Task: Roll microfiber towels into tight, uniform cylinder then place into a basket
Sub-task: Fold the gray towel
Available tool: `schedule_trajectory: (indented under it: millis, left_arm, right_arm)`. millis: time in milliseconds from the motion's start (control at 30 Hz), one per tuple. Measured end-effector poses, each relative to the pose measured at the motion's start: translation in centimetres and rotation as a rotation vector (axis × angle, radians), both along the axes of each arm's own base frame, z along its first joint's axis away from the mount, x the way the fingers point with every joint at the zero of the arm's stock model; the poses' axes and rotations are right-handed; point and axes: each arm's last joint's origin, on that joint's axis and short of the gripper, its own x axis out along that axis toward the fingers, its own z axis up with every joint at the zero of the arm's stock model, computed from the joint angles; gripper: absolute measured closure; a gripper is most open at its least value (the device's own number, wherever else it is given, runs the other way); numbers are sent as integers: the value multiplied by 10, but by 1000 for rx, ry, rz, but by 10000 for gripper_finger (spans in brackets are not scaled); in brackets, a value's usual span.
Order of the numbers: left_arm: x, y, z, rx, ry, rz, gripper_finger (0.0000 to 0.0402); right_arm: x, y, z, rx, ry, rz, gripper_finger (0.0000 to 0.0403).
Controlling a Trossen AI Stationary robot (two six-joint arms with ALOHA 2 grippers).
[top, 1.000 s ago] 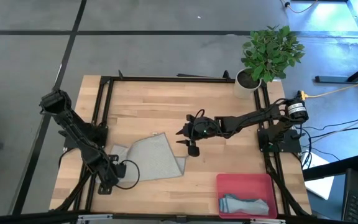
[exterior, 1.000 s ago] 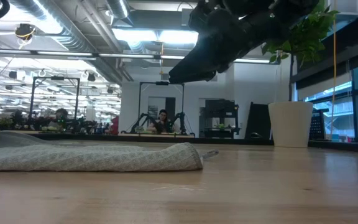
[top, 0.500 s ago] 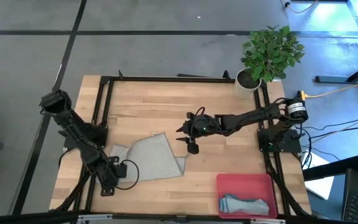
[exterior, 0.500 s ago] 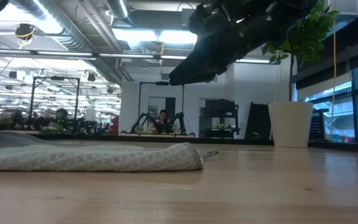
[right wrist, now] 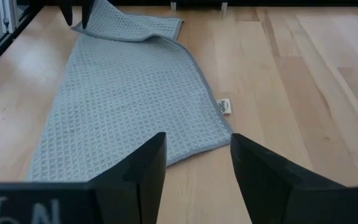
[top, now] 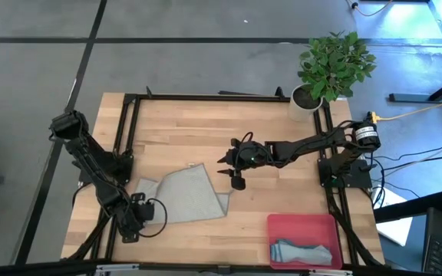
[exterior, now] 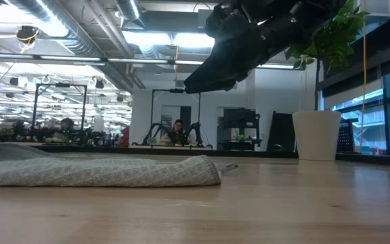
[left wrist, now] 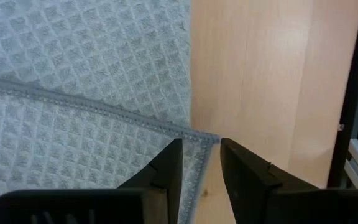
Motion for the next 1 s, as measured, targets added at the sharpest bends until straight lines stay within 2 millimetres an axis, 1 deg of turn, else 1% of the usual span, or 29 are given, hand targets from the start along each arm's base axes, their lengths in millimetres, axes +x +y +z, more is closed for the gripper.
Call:
schedule_trajectory:
  millis: [300,567,900,1000]
  left_arm:
    - [0,-4,0,-5,-44,39,304]
    - [-1,-8,-12,30,10,46,304]
    - [-1,-10,-13,4,45,70,304]
    - [-2,-10,-14,7,46,71,314]
  right_arm:
    - [0,0,0,0,2,0,223]
    - [0,0,0,-1,3,0,223]
    - [0,-6,0,-4,3,-21,223]
    - [0,-7,0,-3,3,-25,223]
